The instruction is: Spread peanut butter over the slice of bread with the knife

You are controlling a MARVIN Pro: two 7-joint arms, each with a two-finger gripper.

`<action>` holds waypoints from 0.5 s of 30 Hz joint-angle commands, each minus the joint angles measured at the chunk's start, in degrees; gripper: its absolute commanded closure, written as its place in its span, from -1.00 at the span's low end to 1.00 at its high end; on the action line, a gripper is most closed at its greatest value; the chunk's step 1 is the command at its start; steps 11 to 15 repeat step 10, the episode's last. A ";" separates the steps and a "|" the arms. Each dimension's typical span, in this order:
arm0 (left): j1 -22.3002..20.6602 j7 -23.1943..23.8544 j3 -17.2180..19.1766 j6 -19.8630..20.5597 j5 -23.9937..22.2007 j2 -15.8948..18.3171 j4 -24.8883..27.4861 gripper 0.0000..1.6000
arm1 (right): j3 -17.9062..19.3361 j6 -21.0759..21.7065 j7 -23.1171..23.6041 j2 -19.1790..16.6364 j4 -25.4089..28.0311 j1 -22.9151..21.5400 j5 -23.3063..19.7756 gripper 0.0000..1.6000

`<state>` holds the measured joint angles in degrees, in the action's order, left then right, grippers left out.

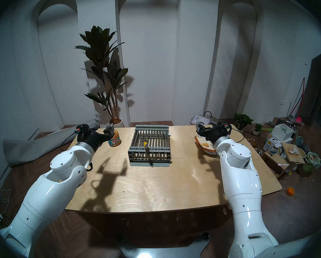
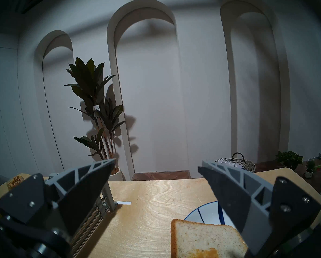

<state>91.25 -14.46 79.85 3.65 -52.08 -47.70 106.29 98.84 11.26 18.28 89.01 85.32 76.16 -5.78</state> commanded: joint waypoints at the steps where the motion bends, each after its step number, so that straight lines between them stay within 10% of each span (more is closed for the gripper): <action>1: -1.19 -0.06 0.77 -0.23 0.00 0.14 0.73 -1.00 | 0.00 -0.20 -0.11 -0.16 1.44 -0.62 0.14 -1.00; 15: -1.19 -0.06 0.77 -0.22 0.00 0.13 0.73 -1.00 | -0.01 -0.20 -0.12 -0.16 1.44 -0.62 0.13 -1.00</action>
